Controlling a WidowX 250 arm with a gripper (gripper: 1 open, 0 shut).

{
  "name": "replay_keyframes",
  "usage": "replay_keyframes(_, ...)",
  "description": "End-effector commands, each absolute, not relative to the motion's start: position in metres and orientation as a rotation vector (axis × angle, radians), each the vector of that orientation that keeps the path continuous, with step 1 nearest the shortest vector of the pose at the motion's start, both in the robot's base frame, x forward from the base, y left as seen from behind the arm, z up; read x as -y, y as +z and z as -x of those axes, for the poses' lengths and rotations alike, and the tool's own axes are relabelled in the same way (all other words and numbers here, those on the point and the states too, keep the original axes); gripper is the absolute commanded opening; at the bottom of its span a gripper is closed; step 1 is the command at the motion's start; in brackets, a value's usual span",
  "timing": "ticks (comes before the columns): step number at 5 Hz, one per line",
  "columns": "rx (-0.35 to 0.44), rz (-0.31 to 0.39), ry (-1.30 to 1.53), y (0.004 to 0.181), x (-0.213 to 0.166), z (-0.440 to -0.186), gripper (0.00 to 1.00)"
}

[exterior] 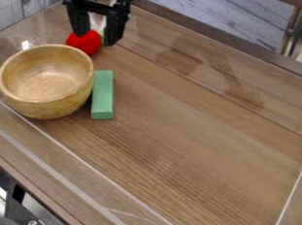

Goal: Move the red fruit to the right

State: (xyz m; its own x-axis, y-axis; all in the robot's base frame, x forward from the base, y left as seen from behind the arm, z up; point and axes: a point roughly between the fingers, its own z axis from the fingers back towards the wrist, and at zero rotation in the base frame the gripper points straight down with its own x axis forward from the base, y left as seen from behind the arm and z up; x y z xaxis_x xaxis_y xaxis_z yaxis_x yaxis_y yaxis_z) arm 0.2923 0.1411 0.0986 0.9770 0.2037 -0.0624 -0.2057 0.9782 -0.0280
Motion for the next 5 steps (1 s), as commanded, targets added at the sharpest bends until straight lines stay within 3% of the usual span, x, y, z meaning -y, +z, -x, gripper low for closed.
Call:
replay_keyframes(1,0.010,0.010,0.226,0.109,-0.159,-0.302,1.00)
replay_keyframes(3,0.007,0.015,0.200,0.114,-0.188,-0.315,1.00)
replay_keyframes(5,-0.022,0.013,0.175,0.095,-0.217,-0.335,1.00)
